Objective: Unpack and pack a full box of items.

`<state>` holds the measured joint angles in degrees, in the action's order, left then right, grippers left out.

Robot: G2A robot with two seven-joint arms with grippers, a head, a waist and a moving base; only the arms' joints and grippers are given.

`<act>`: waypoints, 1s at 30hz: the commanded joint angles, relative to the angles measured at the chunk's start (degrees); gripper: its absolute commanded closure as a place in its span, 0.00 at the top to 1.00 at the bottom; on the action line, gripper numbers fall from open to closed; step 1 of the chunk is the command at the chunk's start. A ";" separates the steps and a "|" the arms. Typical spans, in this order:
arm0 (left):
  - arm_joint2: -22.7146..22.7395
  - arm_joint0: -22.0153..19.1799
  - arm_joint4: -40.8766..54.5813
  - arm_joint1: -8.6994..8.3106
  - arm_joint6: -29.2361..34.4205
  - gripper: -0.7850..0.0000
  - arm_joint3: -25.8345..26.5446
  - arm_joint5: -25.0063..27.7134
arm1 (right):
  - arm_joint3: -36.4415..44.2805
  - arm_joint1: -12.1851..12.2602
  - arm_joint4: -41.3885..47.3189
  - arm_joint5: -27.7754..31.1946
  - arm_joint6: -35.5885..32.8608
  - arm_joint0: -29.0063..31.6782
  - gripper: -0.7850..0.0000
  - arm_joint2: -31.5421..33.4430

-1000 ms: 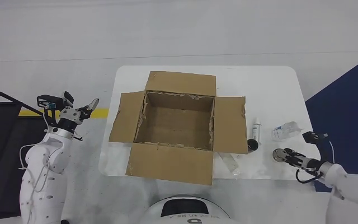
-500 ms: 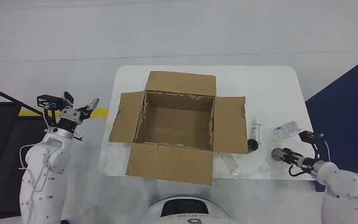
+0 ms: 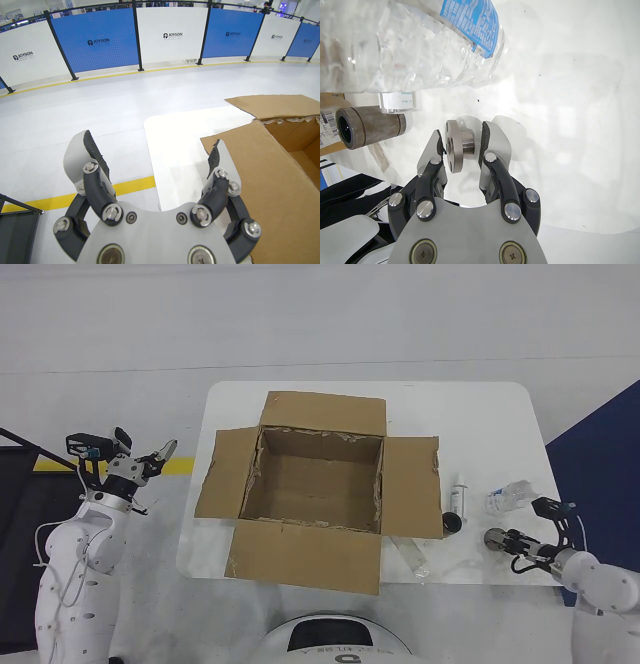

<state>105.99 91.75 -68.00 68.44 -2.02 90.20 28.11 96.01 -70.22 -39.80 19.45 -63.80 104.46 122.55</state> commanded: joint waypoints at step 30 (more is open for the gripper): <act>0.00 0.00 0.00 0.00 0.00 1.00 0.00 0.00 | 6.51 0.77 22.49 -2.38 0.50 7.93 1.00 12.64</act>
<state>105.99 91.75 -68.00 68.44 -2.02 90.20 28.11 102.52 -69.44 -17.32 17.06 -63.30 112.39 135.19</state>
